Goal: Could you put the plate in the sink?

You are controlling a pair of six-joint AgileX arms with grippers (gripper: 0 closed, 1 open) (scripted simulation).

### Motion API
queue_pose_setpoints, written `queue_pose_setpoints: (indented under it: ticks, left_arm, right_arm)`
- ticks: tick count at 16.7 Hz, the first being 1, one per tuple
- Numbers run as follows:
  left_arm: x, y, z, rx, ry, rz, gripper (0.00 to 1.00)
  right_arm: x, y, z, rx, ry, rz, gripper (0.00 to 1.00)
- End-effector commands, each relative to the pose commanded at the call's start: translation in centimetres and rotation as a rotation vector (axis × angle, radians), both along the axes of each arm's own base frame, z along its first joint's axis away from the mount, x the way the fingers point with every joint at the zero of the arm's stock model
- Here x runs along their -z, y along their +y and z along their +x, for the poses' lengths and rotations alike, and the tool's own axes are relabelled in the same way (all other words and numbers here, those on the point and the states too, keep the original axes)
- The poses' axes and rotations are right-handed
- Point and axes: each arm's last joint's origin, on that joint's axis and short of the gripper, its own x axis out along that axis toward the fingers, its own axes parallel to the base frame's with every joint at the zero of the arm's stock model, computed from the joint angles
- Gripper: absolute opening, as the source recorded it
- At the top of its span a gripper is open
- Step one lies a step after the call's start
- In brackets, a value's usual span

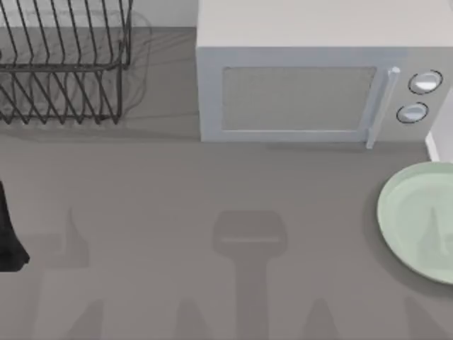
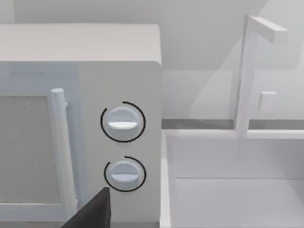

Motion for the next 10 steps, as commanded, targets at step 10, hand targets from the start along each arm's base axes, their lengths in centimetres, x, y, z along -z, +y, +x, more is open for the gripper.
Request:
queue_pose_setpoints:
  ticks: [10]
  left_arm:
    - [0.0,0.0,0.0,0.0,0.0,0.0,1.0]
  right_arm:
    - [-7.4,2.0,4.5,-0.088,0.55,0.09,1.0]
